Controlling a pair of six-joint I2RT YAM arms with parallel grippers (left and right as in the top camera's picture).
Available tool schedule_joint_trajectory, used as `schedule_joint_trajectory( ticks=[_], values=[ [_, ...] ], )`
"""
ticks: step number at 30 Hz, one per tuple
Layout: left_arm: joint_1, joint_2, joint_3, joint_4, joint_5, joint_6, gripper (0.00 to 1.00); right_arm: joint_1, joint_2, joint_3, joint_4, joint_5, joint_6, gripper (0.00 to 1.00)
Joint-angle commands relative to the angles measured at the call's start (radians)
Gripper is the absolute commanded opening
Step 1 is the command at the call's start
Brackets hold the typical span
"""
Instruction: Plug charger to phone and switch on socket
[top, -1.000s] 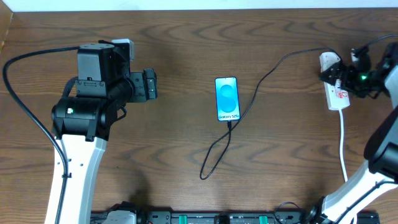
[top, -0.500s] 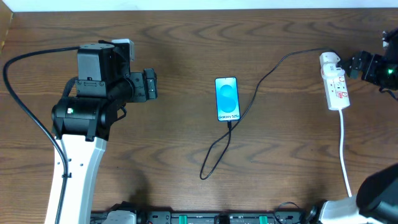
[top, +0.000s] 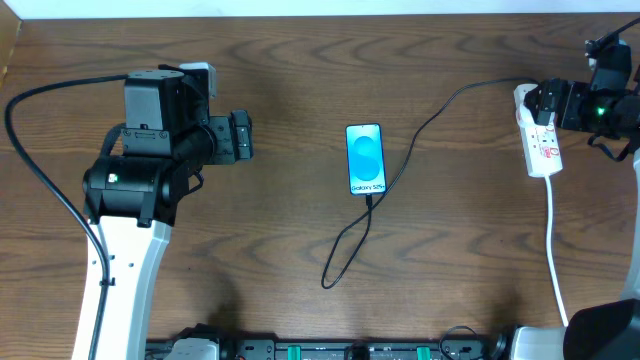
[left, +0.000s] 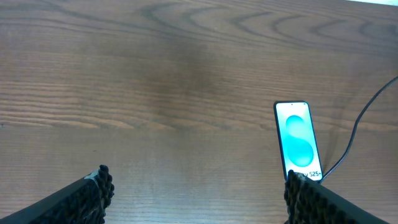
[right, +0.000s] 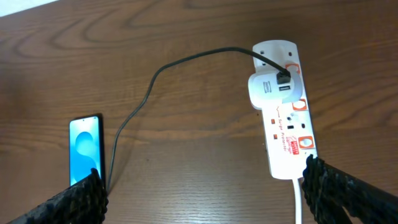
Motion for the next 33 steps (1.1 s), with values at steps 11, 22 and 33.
schedule_joint_trajectory(
  ticks=[11, 22, 33],
  values=[
    [0.005, 0.001, 0.010, 0.000, -0.013, 0.018, 0.90, 0.005, -0.010, 0.017, -0.002, 0.011, 0.011, 0.99],
    [0.005, 0.001, 0.009, 0.000, -0.013, 0.018, 0.89, 0.005, -0.010, 0.017, -0.002, 0.011, 0.011, 0.99],
    [0.005, -0.041, -0.016, 0.026, -0.026, 0.018, 0.90, 0.005, -0.010, 0.017, -0.002, 0.011, 0.011, 0.99]
  ],
)
